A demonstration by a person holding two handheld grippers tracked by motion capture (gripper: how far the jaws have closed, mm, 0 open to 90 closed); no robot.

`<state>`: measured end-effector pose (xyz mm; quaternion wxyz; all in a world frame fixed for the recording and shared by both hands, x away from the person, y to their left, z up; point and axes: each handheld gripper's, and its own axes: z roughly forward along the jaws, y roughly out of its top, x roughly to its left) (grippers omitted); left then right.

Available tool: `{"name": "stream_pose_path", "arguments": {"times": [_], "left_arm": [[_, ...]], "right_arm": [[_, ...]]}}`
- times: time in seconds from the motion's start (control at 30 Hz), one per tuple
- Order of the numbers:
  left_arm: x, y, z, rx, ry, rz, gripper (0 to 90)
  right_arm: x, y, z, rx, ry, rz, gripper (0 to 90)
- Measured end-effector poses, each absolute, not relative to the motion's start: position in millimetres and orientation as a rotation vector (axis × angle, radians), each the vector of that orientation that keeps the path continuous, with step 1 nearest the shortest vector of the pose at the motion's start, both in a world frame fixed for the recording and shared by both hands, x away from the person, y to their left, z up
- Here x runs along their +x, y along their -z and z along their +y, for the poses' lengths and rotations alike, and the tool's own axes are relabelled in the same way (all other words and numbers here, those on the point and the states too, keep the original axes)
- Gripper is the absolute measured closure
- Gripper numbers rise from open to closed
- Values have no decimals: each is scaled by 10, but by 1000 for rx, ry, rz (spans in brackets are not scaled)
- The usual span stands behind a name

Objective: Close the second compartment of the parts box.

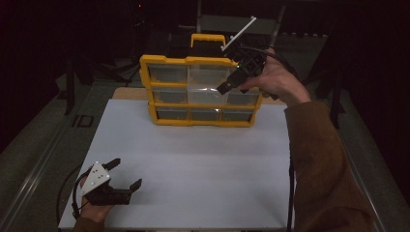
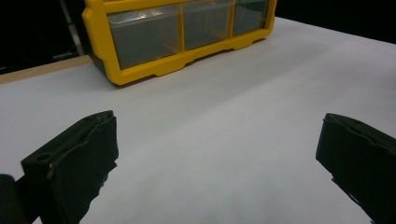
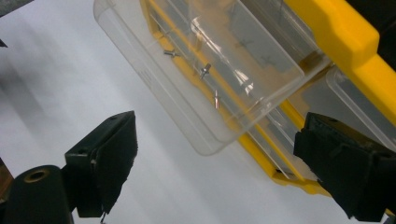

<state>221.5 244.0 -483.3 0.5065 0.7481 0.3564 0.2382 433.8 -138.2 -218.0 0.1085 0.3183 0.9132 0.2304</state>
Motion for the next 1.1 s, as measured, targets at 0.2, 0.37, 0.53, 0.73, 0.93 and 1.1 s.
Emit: {"name": "stream_pose_path", "arguments": {"times": [0.2,0.37,0.53,0.73,0.93,1.1], "left_arm": [[2213,4833,2438,1804,-574,861,0],[2210,4832,2442,1801,-573,861,0],[2210,4831,2441,1801,-573,862,0],[2212,4833,2436,1802,-576,860,0],[2214,4834,2435,1804,-575,860,0],[2214,4835,2436,1805,-575,860,0]], "right_arm": [[4301,2212,-1427,935,-681,2689,115],[4265,2275,-1450,930,-676,2695,116],[4213,2337,-1464,913,-680,2702,118],[4126,2429,-1495,892,-686,2714,133],[4055,2545,-1516,876,-687,2729,145],[3996,2619,-1525,849,-711,2734,204]]}}
